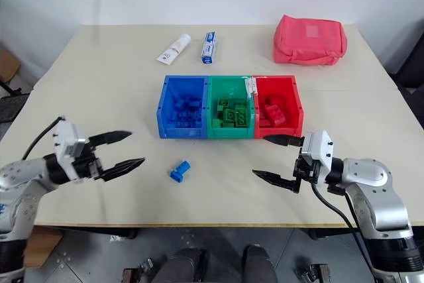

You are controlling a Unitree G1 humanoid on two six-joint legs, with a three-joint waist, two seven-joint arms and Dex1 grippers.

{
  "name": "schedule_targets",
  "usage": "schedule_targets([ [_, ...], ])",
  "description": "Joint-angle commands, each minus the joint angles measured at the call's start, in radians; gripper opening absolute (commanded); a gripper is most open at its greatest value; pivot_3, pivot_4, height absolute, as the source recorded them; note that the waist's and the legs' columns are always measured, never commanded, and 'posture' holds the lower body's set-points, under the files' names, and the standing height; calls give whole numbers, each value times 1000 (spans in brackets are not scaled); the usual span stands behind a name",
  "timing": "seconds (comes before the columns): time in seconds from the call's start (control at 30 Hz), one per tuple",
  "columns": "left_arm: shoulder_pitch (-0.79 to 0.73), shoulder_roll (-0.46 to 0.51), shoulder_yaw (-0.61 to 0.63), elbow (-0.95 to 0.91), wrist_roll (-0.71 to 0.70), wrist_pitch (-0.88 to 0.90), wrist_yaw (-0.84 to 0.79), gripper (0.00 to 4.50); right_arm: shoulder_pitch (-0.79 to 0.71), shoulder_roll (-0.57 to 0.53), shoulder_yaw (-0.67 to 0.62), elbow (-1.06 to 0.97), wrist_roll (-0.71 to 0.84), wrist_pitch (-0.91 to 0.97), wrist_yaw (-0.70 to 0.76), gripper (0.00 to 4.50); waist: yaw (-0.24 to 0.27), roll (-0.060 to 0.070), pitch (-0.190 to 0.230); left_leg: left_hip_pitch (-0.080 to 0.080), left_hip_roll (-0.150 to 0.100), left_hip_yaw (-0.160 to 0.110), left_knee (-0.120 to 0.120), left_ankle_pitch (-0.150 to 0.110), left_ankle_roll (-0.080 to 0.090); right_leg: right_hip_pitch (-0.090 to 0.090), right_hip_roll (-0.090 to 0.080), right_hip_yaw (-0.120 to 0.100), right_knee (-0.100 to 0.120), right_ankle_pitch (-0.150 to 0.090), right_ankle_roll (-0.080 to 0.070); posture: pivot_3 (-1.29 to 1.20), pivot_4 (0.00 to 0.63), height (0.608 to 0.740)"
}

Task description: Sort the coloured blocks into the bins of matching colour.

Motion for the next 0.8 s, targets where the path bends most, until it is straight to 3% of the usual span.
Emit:
schedule_targets([
  [0.03,17,10,21,-7,42,-106,-5,4483,-17,0,17,9,-10,-32,30,4500,4,0,0,0,0,-1,0,0,0,1,0,0,-1,0,0,0,150,740],
  [0.17,-8,42,-81,-155,46,50,49,4483,-20,0,21,20,-11,-35,37,4500,4,0,0,-1,0,-1,0,0,0,2,-1,0,-3,0,0,0,150,740],
  [0.27,-79,117,-200,-281,75,302,125,4483,-6,-5,10,15,-11,-37,37,4500,-2,0,0,-1,0,-1,0,0,0,1,-1,0,-1,0,0,0,150,740],
  [0.37,-204,61,-264,-352,25,558,261,4483,19,-15,-4,1,-8,-38,40,4500,-3,0,0,0,0,0,-1,0,0,0,0,1,1,0,0,0,150,740],
  [0.47,-321,-19,-395,-403,62,802,404,4483,62,-29,-24,-18,-11,-38,37,4500,-2,0,0,0,0,0,-1,0,0,-1,1,0,3,0,0,0,150,740],
  [0.73,-458,-148,-542,-363,103,993,555,4483,144,-28,-51,-94,-5,-18,-12,4500,-1,0,0,0,1,2,1,0,-1,-2,2,0,3,0,1,0,150,740],
  [0.8,-478,-148,-571,-349,121,991,567,4105,162,-31,-60,-113,-2,-13,-26,4500,-1,0,0,0,0,2,1,0,-1,-1,2,0,3,0,1,0,150,740],
])
